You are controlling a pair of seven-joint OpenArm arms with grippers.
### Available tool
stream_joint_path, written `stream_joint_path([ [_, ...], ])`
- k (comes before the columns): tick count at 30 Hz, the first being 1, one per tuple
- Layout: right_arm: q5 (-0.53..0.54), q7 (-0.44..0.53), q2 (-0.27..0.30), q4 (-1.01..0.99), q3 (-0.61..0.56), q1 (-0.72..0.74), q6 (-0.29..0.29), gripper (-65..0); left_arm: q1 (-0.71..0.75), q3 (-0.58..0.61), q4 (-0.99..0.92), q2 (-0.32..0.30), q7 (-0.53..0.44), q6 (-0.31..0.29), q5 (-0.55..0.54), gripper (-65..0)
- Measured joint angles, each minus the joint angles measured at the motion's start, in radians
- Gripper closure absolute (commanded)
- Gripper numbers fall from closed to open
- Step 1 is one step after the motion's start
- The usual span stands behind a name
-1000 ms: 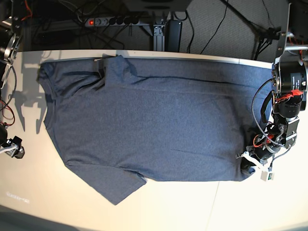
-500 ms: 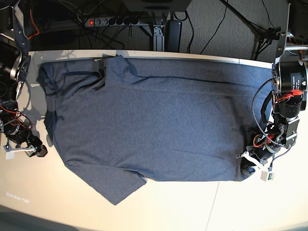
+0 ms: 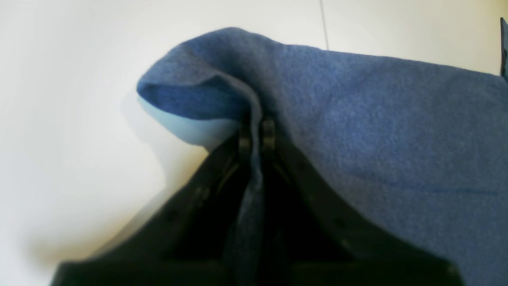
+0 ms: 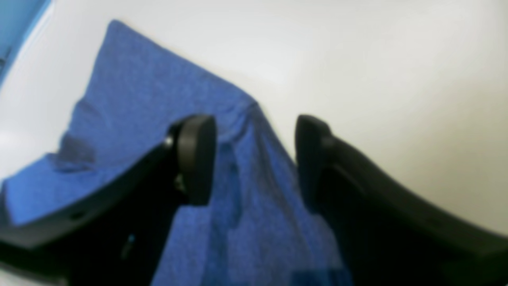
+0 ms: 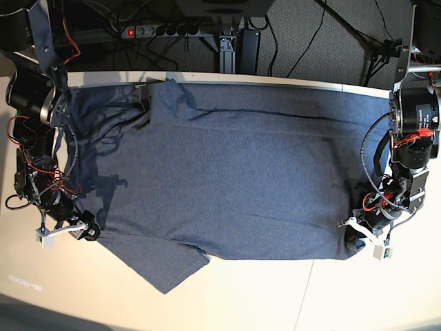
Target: Fold the T-shirt properly
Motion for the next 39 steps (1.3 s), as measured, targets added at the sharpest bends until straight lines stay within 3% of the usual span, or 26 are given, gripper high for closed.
stream_joint_path([
  [4, -0.053, -0.002, -0.012, 0.000, -0.051, 0.022, 0.003, -33.6, 0.000, 0.000, 0.000, 0.000, 0.000, 0.000, -0.001, 0.0],
  [13, -0.092, 0.015, -0.020, 0.000, -0.402, 0.077, 0.003, -33.6, 0.000, 0.000, 0.000, 0.000, 0.002, 0.000, -0.002, 0.0],
  [19, -0.092, 0.028, -0.018, 0.000, -0.457, 0.077, 0.002, -33.3, 0.000, 0.000, 0.000, 0.000, -0.002, 0.000, -0.002, 0.0],
  [24, -0.092, 0.044, -0.013, 0.000, -0.459, 0.077, 0.002, -16.6, 0.000, 0.000, 0.000, 0.000, -0.015, 0.000, 0.002, 0.0],
  [27, -0.134, 0.103, -0.008, 0.000, -0.459, 0.074, 0.002, -1.4, 0.001, 0.000, 0.000, -0.001, -0.021, 0.000, 0.002, 0.0],
  [32, -0.242, 0.131, -0.003, 0.023, -0.459, 0.071, 0.002, 0.0, 0.003, 0.000, -0.001, -0.018, -0.024, 0.000, 0.002, 0.0],
  [39, -0.257, 0.116, -0.003, 0.075, -0.461, 0.063, 0.002, 0.0, 0.003, 0.000, -0.002, -0.029, -0.023, -0.007, 0.004, 0.0],
])
